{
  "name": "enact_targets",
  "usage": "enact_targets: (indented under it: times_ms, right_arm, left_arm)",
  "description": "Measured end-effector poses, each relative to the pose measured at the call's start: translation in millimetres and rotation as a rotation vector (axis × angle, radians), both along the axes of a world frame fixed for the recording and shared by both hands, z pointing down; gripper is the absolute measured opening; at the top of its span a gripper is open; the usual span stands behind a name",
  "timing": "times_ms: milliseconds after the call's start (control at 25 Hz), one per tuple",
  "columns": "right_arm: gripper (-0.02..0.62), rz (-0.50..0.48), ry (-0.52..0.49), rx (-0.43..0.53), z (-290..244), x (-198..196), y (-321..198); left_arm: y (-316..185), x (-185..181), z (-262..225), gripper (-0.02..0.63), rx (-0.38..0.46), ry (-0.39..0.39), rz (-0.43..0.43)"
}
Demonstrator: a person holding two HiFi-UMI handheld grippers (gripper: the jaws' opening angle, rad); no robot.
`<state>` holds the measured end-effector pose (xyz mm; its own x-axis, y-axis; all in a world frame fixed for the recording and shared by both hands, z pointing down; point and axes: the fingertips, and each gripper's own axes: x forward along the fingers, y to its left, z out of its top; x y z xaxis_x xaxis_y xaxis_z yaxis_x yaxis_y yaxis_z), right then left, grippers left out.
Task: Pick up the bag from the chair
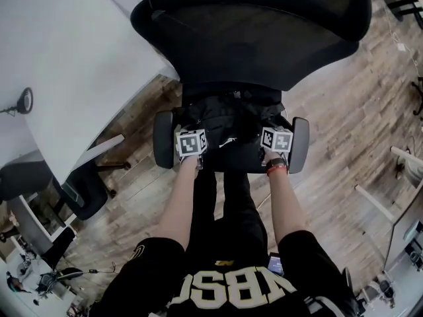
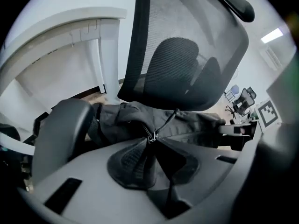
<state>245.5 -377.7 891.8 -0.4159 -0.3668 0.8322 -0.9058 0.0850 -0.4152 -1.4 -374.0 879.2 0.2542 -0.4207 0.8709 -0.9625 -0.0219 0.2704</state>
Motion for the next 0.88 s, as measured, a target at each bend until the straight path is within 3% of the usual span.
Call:
enact_targets:
  times_ms: [240, 880]
  right_arm:
    - [0.072, 0.061, -0.027, 0.045, -54, 3, 12]
    - [0.071, 0.141, -0.095, 0.375, -246, -6, -31]
  left_arm:
    - [1, -4, -63, 0.069, 0.071, 0.014, -0.017]
    - [-52, 5, -270, 0.064, 0.427, 0.035, 0.05]
